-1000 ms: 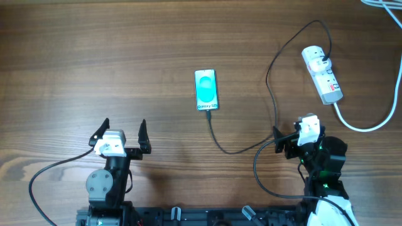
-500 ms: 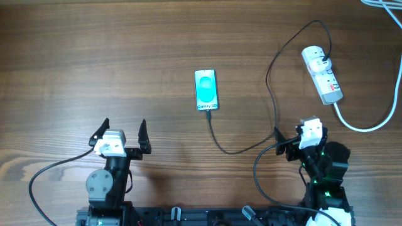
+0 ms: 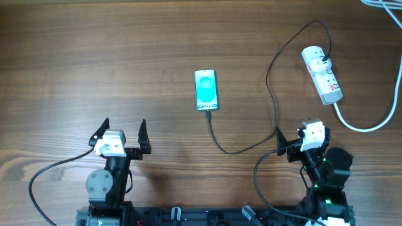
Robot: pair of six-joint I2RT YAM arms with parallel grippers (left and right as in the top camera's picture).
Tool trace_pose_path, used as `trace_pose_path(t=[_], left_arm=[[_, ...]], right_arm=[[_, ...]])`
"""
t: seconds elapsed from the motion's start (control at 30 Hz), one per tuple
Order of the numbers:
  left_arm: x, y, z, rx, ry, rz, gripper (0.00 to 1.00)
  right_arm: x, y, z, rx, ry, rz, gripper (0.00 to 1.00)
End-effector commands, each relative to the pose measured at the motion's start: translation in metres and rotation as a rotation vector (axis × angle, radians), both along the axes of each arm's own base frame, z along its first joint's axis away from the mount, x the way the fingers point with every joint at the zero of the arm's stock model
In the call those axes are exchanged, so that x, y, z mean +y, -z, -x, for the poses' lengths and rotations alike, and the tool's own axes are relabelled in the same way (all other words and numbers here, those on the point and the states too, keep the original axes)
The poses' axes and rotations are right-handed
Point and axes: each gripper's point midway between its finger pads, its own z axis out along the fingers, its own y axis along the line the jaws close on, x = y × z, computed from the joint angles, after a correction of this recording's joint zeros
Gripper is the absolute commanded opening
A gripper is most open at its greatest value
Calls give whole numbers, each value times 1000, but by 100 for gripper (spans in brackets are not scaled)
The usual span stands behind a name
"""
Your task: Plug charger to phone and switch on socket
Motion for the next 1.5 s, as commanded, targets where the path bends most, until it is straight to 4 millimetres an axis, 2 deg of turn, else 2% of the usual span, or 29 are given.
trace_pose_path(t=[0.0,0.13,0.4,0.63,0.77,1.07,1.47], left_arm=[[2,1,0,1,-9,-19,100],[2,1,0,1,-9,-19,100],[2,1,0,1,-9,-19,100],[2,1,0,1,-9,-19,100],[2,1,0,1,-9,-19,100],[2,1,0,1,-8,-19,100],[2,1,0,1,-9,-19,100]], right_arm=[[5,-12,0,-50,-20,-11,100],[5,-27,0,-111,-15,-24,100],[5,-43,0,-175,-7,-42,100],[5,-70,4,-285,-2,-65,100],[4,-92,9,-386,4,-49,100],[-2,-90,7,-381,71,-37,100],[5,-90,7,-380,49,-44,100]])
